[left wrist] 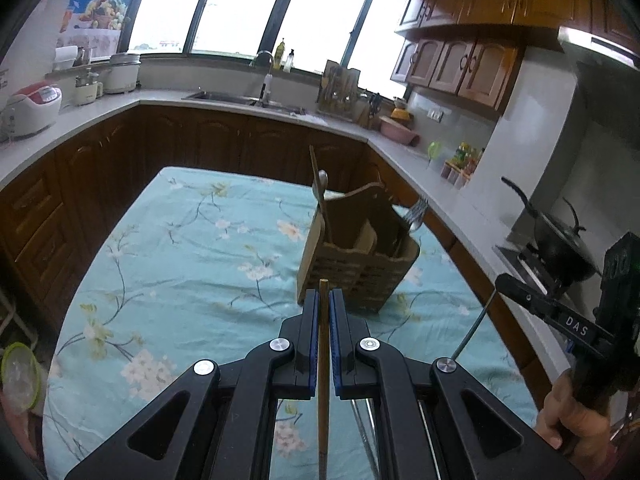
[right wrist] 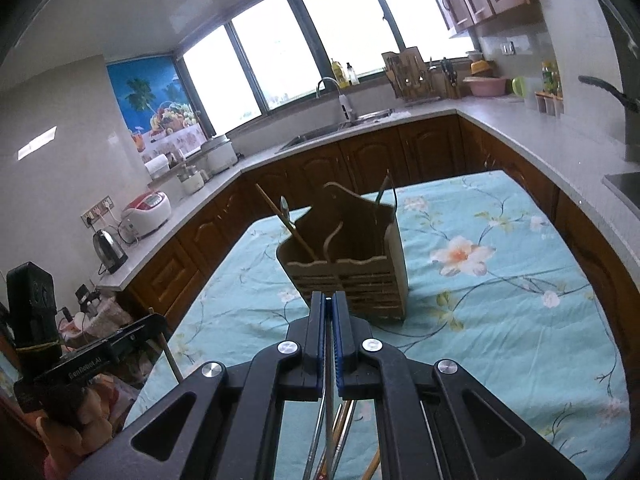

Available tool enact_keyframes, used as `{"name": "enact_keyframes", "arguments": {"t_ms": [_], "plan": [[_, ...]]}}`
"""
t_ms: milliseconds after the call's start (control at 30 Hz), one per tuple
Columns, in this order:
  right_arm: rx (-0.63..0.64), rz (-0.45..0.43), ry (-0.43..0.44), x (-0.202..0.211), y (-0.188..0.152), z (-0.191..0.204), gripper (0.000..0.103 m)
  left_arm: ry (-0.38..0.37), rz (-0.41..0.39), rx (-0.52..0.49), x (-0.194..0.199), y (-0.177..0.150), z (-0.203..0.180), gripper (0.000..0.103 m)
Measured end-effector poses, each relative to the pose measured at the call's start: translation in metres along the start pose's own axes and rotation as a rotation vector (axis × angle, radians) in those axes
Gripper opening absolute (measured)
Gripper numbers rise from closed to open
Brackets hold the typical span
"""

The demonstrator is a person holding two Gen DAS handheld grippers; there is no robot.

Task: Organize utensils
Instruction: 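Carry the chopstick with the left tool while the right tool carries its chopstick to the holder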

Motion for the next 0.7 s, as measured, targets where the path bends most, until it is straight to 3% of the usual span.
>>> {"name": "enact_keyframes", "arguments": {"t_ms": [300,700], "plan": [[-0.006,-0.062,-0.002,0.008,0.021,-0.002,0.003,-0.021,-0.077,0.024,0.003,0.019,0.006,0.003],[-0.021,-0.171,-0.010,0.020,0.064,-0.007,0.003,-0.019,-0.272,0.018,0.002,0.055,0.011,0.003]]}}
Point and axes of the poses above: each gripper's, at about its wrist camera, not at the fingertips, and x roughly against the way its jaws point, z to its left, y to its top, the point moved 2 cm from there along -x, roughly the way its jaws point, and after that the axes turned 15 degrees about -y, right-handed, at the moved point
